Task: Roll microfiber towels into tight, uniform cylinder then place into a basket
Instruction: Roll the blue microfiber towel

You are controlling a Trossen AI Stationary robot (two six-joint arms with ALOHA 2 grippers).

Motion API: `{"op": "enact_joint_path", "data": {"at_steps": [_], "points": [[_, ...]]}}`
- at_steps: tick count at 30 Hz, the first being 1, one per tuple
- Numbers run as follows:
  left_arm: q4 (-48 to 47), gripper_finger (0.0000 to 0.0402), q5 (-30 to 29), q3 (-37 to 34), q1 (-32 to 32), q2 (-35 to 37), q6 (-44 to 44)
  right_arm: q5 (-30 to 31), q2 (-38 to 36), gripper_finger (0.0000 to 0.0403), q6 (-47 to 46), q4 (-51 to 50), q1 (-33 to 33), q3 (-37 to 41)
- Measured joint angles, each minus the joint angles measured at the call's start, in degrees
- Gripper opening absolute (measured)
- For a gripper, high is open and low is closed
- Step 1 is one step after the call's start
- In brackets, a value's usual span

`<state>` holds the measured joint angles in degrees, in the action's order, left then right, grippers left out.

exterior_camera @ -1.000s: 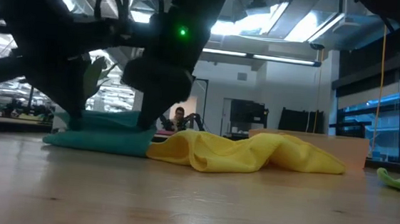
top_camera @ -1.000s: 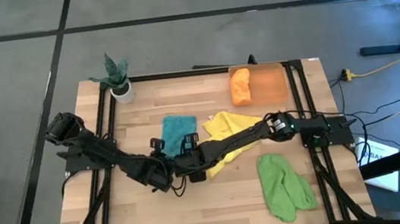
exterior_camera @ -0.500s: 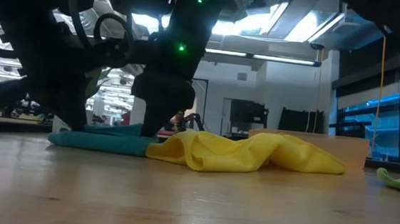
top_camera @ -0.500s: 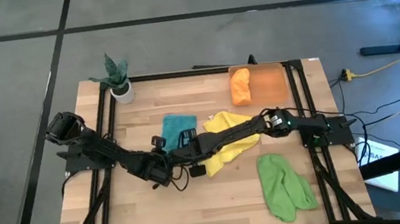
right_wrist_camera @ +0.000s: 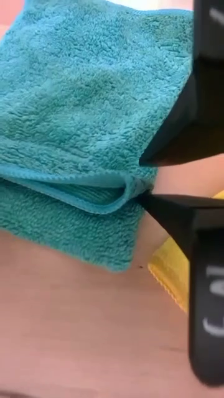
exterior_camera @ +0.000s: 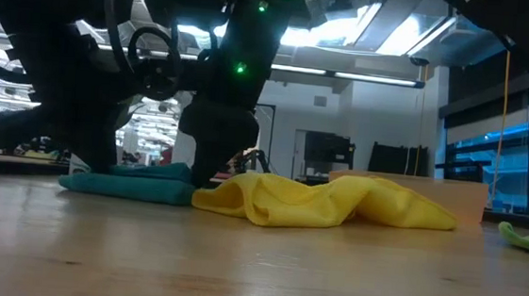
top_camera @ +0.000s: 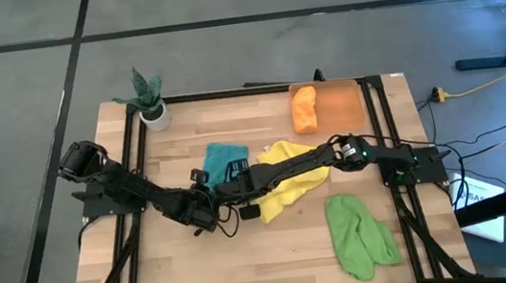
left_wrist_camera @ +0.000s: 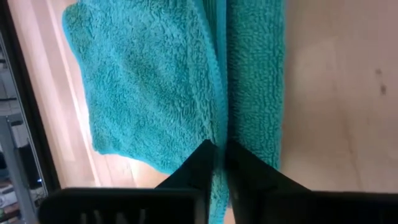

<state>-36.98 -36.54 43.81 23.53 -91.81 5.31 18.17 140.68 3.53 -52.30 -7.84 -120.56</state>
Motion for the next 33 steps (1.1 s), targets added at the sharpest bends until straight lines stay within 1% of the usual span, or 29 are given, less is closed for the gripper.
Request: {"op": "enact_joint_path", "data": {"at_steps": [4, 8, 12, 16, 22, 26, 29, 33], "points": [[-0.1, 0.0064, -0.3, 0.0, -0.6, 0.0, 0.1, 1.3, 0.0, 0.0123, -1.2, 0.0, 0.2, 0.0], [-0.7, 0.0074, -1.4, 0.0, -0.7, 0.0, 0.2, 3.7, 0.0, 0.0138, -2.6, -0.2, 0.4, 0.0], [-2.0, 0.0072, -3.4, 0.0, -0.7, 0.0, 0.5, 4.5, -0.1, 0.0140, -2.2, -0.1, 0.5, 0.0], [-3.4, 0.0073, -3.7, 0.5, -0.7, 0.0, 0.6, 7.1, -1.1, 0.0140, -2.3, 0.0, 0.4, 0.0], [-9.9, 0.0072, -4.3, 3.8, -0.7, 0.0, 2.3, 7.9, -2.3, 0.0140, -3.3, -0.2, 0.4, 0.0], [-14.6, 0.0072, -5.5, 5.5, -0.5, 0.0, 5.0, 7.8, -2.4, 0.0140, -3.3, -0.1, 0.3, 0.0], [-18.0, 0.0075, -6.2, 6.5, 0.3, 0.0, 8.5, 7.9, -2.4, 0.0140, -2.9, -0.2, -0.3, 0.0], [-22.4, 0.0072, -6.2, 6.6, 3.3, 0.0, 14.2, 6.7, -2.4, 0.0140, 0.1, -0.2, -1.8, 0.0]]}}
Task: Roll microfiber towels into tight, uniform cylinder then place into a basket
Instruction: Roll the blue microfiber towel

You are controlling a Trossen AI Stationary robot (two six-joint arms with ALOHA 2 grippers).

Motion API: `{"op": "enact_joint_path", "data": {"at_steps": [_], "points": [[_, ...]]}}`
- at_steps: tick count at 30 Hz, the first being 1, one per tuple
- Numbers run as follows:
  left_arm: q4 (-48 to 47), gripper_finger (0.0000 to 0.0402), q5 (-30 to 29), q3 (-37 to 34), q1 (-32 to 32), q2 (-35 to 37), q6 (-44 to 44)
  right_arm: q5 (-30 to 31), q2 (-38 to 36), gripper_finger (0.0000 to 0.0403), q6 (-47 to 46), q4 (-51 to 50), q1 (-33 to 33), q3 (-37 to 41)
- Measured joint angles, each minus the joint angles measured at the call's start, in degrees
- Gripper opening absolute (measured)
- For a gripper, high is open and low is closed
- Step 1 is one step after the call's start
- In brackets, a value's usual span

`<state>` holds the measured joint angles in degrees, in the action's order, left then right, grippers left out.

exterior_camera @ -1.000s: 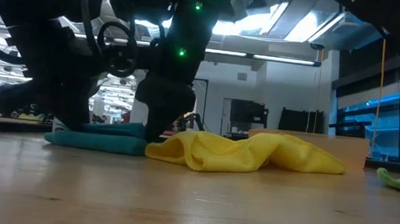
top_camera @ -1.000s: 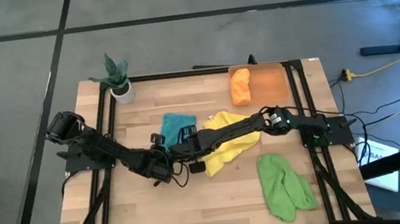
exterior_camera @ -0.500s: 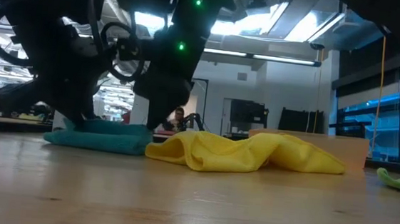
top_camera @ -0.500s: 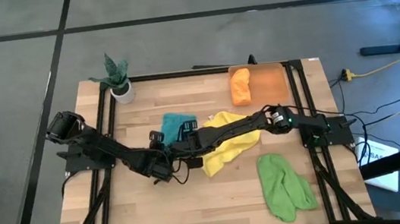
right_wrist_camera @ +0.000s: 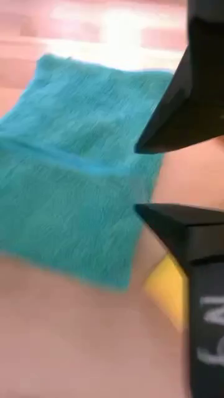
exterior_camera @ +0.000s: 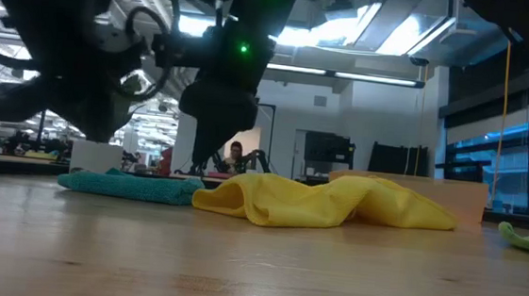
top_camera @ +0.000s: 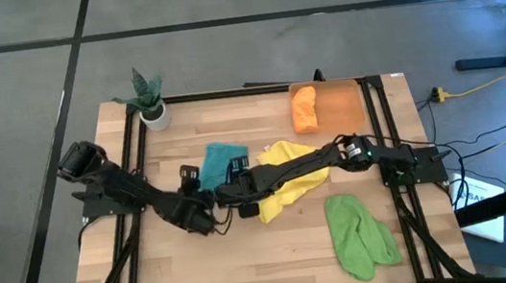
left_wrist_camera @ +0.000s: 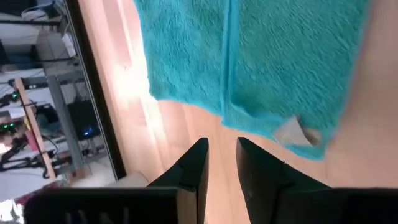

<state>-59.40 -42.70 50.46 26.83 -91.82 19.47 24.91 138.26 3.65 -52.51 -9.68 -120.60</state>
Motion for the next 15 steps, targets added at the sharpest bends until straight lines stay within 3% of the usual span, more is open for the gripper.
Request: {"op": "enact_joint_path", "data": {"at_steps": [8, 15], "points": [[-6.9, 0.0073, 0.2, 0.0, 9.1, 0.0, 15.4, -11.2, 0.8, 0.0140, 9.0, 4.6, -1.1, 0.0], [-8.1, 0.0073, 3.6, 0.0, 14.8, 0.0, 23.3, -11.5, 3.2, 0.0140, 16.1, 7.5, -1.1, 0.1]]}}
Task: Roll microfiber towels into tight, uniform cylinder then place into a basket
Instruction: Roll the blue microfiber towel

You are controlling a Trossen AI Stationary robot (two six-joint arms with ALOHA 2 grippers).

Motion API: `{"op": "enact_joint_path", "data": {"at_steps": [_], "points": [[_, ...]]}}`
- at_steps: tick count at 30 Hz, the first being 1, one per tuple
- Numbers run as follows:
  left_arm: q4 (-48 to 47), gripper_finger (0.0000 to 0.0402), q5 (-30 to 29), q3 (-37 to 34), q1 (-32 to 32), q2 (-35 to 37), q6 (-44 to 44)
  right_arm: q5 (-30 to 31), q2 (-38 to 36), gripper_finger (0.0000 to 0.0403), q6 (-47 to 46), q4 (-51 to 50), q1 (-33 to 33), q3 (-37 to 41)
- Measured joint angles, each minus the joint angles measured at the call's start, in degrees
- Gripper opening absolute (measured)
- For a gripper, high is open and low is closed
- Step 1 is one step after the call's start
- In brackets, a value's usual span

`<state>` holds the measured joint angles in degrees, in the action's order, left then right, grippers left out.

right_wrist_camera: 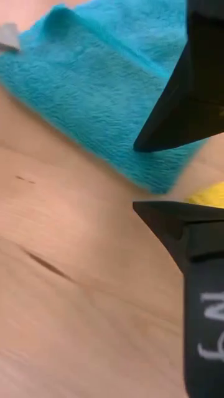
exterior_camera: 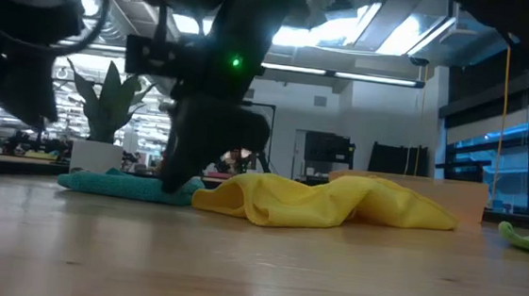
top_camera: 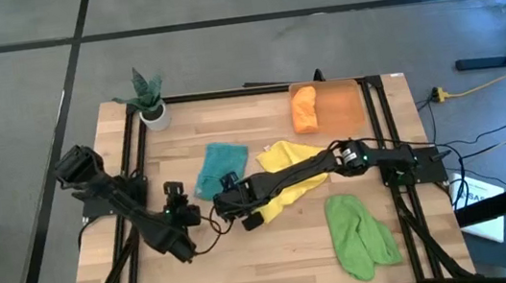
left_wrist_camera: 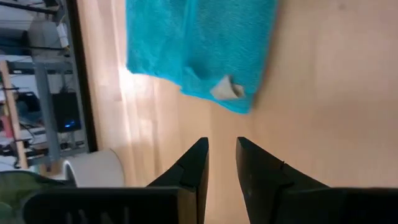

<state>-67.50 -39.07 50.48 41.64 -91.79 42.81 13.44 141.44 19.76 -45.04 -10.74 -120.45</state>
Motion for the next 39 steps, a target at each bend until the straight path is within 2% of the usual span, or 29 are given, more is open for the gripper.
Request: {"op": "enact_joint_path", "data": {"at_steps": [6, 16, 25, 30, 36, 39], "points": [[-1.2, 0.0074, 1.1, 0.0, 2.9, 0.0, 4.5, 1.7, 0.1, 0.0140, 0.1, 2.0, 0.0, 0.0], [-1.4, 0.0075, 1.1, 0.0, 4.1, 0.0, 4.9, 2.7, 2.1, 0.0140, -0.4, 2.7, 0.0, 0.0], [-1.4, 0.0075, 1.1, 0.0, 4.1, 0.0, 5.1, 6.0, 2.6, 0.0135, -6.2, 2.5, -0.1, -0.1], [-0.6, 0.0075, 0.2, 0.0, 4.1, 0.0, 5.2, 7.2, 3.3, 0.0092, -7.7, 2.4, -0.1, -0.2], [2.7, 0.0075, -4.5, -0.1, 3.8, 0.0, 3.8, 7.8, 3.8, 0.0014, -7.8, 2.8, -0.2, -0.2], [7.5, 0.0074, -7.2, -1.4, 3.0, 0.0, 0.6, 8.1, 3.9, 0.0012, -7.8, 3.1, -0.2, -0.3]]}}
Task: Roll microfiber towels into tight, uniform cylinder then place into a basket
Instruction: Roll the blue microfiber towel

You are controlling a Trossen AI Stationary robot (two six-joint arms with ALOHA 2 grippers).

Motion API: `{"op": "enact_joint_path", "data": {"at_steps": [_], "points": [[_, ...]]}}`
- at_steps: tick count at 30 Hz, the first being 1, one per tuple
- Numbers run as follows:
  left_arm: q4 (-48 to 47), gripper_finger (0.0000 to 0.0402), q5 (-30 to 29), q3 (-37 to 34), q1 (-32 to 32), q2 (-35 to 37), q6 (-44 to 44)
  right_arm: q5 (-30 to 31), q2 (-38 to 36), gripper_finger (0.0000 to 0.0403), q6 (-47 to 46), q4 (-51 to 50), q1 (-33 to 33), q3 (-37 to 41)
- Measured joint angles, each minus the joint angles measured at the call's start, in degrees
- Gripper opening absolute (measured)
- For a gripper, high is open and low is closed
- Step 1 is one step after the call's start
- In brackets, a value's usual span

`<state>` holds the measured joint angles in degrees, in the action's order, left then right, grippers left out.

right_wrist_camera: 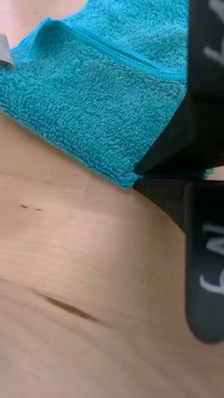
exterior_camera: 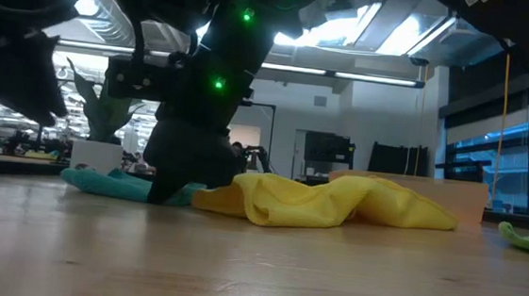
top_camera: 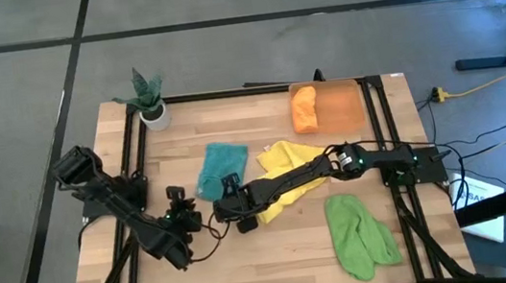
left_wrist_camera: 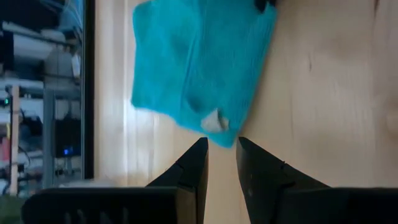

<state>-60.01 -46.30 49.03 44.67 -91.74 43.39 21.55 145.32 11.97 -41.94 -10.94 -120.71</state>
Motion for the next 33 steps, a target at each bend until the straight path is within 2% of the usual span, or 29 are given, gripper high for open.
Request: {"op": "enact_joint_path", "data": {"at_steps": [5, 10, 15, 18, 24, 33], "points": [[10.6, 0.0068, -0.4, -5.3, -1.9, 0.0, -9.3, -1.2, 0.0, 0.0006, 0.2, -0.2, 0.1, -0.1], [19.4, 0.0068, -2.5, -9.0, -4.4, 0.0, -15.1, -1.5, 0.0, 0.0004, 0.2, -0.6, 0.1, -0.1], [26.6, 0.0070, 0.8, -11.4, -7.2, 0.0, -22.1, -1.8, 0.0, 0.0004, 0.2, -0.8, 0.2, -0.1], [28.5, 0.0070, 2.6, -12.5, -8.7, 0.0, -24.4, -1.9, 0.0, 0.0003, 0.2, -0.8, 0.2, -0.1], [29.2, 0.0070, -1.3, -13.5, -10.0, 0.0, -24.8, -1.8, 0.0, 0.0002, 0.1, -0.8, -0.1, -0.1], [30.0, 0.0070, -0.6, -13.6, -11.0, 0.0, -27.6, -1.9, 0.0, 0.0002, 0.1, -0.8, -0.1, -0.1]]}}
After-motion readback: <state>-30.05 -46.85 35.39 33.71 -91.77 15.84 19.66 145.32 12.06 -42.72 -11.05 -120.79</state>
